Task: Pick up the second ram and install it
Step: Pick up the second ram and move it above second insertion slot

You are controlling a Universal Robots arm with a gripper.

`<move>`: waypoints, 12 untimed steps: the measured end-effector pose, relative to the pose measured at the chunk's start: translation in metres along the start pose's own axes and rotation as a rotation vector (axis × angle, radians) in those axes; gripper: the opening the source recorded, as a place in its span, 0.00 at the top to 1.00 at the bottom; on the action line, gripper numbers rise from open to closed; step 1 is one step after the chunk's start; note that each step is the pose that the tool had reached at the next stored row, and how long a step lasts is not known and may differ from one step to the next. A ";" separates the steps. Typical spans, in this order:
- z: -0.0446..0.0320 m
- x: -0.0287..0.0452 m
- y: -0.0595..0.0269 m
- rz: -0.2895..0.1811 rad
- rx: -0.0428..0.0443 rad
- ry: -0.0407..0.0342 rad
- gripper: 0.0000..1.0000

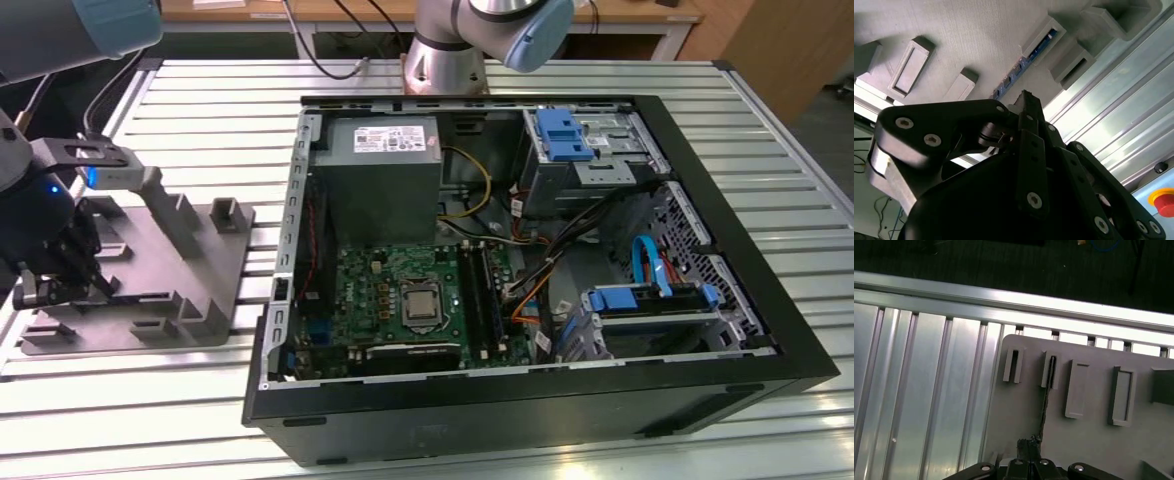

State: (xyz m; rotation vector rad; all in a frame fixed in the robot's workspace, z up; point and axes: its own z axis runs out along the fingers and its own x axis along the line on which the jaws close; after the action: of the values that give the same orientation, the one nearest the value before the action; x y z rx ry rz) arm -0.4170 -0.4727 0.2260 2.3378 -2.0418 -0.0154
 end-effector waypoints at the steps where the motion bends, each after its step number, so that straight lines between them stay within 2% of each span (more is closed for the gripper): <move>1: 0.0000 0.0000 0.0000 0.000 0.0000 0.0000 0.90; 9: 0.0000 0.0000 0.0000 0.000 0.0000 -0.0001 0.90; 11: 0.0000 0.0000 0.0000 0.000 0.0000 -0.0001 0.84; 12: 0.0000 0.0000 0.0000 0.000 0.0000 -0.0001 0.84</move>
State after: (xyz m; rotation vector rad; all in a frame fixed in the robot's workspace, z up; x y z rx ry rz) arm -0.4170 -0.4727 0.2260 2.3379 -2.0418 -0.0155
